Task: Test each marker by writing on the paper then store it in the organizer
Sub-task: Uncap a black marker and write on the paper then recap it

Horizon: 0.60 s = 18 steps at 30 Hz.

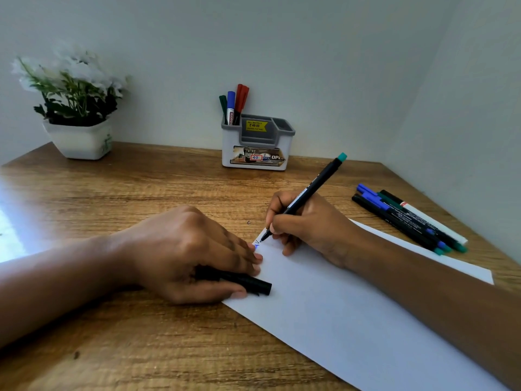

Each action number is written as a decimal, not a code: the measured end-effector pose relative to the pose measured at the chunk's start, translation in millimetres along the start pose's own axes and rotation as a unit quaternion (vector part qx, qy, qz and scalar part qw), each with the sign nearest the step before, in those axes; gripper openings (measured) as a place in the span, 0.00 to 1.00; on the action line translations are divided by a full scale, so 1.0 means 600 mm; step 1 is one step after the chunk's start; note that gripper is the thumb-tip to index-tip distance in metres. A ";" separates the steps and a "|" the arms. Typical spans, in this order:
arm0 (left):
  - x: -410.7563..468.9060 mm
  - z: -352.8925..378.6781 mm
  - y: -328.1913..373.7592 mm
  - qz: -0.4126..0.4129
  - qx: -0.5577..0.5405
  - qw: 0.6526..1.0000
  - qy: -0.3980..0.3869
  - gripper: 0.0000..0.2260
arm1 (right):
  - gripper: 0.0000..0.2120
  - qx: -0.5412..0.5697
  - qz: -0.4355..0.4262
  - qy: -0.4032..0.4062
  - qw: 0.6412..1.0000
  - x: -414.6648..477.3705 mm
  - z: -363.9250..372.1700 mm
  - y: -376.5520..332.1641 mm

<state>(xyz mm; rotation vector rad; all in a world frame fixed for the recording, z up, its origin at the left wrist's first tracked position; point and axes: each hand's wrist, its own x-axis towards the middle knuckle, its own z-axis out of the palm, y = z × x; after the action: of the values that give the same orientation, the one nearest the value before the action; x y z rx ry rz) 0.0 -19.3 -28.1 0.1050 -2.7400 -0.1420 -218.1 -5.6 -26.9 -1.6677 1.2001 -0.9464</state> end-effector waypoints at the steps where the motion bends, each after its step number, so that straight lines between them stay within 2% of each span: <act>1: 0.000 0.000 0.000 0.000 -0.002 1.000 0.000 0.12 | 0.03 0.008 0.004 0.005 1.000 0.001 -0.001 0.000; 7: 0.000 0.001 -0.002 0.000 -0.007 1.000 0.007 0.12 | 0.01 0.004 0.005 0.009 1.000 0.000 0.001 0.001; 15: 0.000 0.001 -0.002 -0.001 -0.013 1.000 0.008 0.12 | 0.06 -0.009 0.008 0.013 1.000 -0.001 0.002 -0.002; 18: -0.001 0.002 -0.002 -0.003 -0.012 1.000 0.008 0.12 | 0.04 -0.005 0.011 0.014 1.000 -0.001 0.004 -0.003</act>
<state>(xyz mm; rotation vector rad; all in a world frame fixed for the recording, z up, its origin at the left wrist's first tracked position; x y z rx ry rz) 0.1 -20.2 -29.3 0.1085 -2.7209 -0.1749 -215.6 -4.2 -26.0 -1.6506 1.2414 -0.9542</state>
